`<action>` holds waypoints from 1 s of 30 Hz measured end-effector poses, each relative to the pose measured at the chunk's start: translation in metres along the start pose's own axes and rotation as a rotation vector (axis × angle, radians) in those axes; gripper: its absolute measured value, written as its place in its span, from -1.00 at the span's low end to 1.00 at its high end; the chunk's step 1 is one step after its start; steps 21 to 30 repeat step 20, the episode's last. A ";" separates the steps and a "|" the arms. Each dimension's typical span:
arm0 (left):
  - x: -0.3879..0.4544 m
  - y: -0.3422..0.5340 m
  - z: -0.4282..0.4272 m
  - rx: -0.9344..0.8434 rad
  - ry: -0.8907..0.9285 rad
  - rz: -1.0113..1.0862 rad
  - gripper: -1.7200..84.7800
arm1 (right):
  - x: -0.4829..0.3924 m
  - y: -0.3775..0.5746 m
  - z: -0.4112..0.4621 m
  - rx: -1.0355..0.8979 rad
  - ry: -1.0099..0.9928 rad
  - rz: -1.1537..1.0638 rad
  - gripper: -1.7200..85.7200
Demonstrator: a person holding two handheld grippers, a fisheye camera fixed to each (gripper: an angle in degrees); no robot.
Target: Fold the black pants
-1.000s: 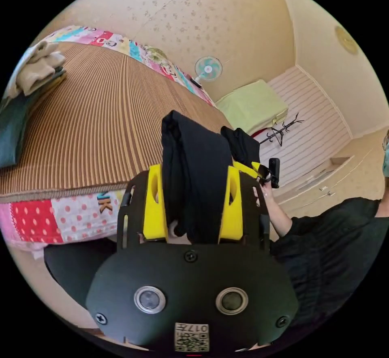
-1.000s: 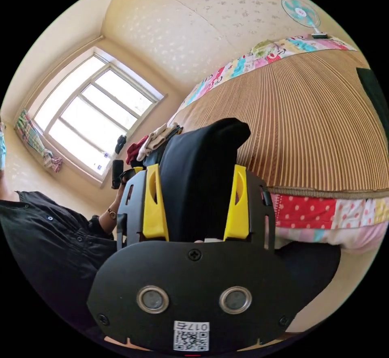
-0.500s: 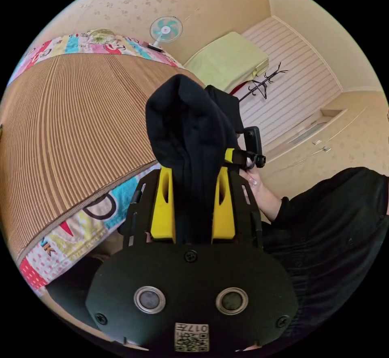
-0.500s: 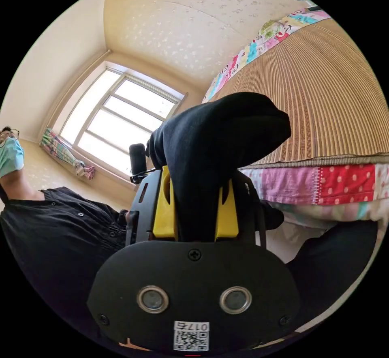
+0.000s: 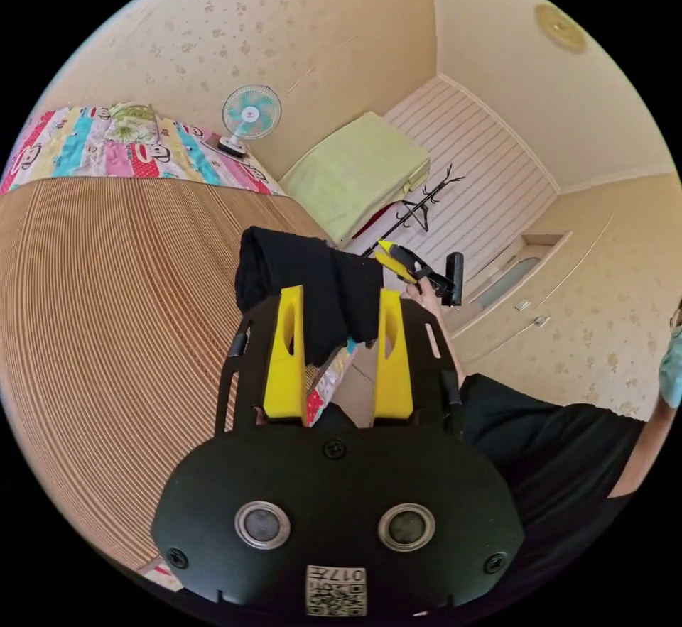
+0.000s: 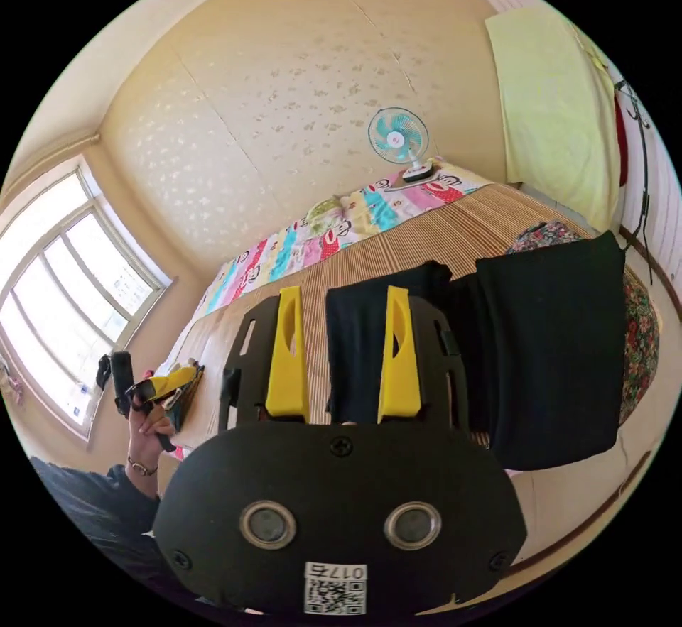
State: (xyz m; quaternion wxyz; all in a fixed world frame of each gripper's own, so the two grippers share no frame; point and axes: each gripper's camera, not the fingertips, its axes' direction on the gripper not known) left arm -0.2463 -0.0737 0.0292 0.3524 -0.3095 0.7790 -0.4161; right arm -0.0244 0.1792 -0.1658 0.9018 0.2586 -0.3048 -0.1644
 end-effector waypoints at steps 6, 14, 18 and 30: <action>-0.045 0.165 -0.030 -0.154 -0.108 -0.270 -0.63 | 0.022 0.115 0.170 -0.357 0.244 -0.014 -0.85; -0.034 0.271 -0.204 0.165 -0.567 -0.477 -0.62 | -0.049 0.132 0.149 -0.403 0.480 0.013 -0.94; -0.030 0.234 -0.284 0.290 -0.787 -0.430 -0.59 | -0.095 0.172 0.111 -0.301 0.306 -0.087 -0.95; -0.034 0.189 -0.319 0.333 -0.869 -0.372 -0.58 | -0.106 0.187 0.091 -0.254 0.218 -0.089 -0.95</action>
